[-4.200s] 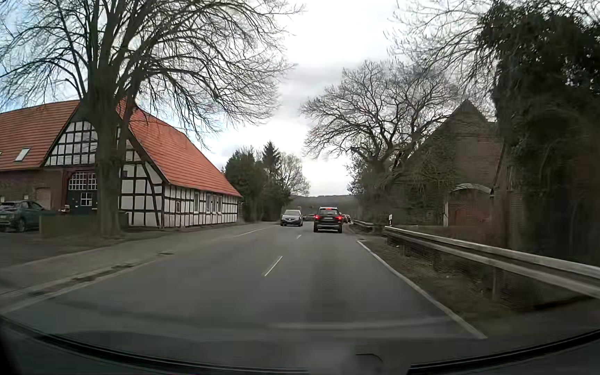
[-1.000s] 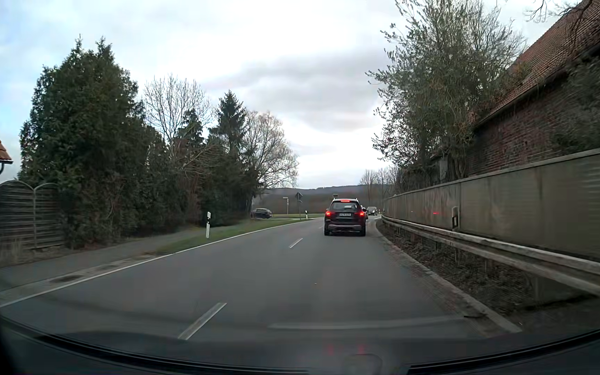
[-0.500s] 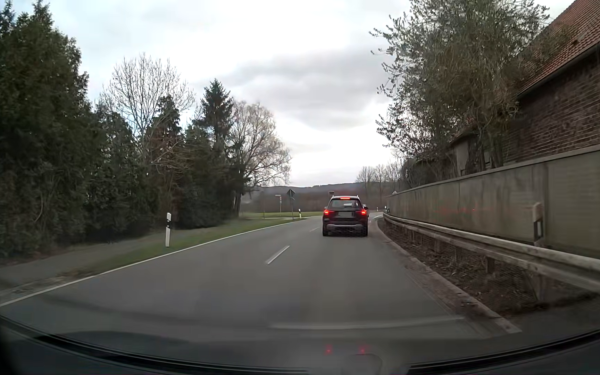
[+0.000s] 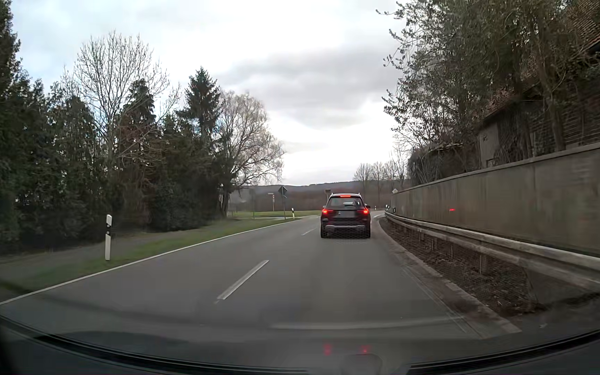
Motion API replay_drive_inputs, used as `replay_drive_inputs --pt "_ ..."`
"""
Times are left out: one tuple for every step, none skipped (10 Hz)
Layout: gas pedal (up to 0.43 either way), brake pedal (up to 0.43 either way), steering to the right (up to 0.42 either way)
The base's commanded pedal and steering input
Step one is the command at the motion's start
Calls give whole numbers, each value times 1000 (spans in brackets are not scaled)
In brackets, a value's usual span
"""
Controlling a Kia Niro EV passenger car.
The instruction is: Follow the waypoints while adhering to traffic rules and regulations
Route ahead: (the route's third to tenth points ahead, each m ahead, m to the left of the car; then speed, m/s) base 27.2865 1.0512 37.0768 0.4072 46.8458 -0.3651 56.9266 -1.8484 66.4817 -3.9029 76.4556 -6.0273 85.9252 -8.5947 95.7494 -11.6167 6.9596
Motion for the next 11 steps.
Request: replay_drive_inputs --pt "0 250 15" --pt "0 256 15" --pt "0 250 15" --pt "0 250 15" --pt "0 250 15" --pt "0 244 15" --pt "0 250 15" --pt "0 244 15" --pt "0 238 15" --pt "0 232 15" --pt "0 232 15"
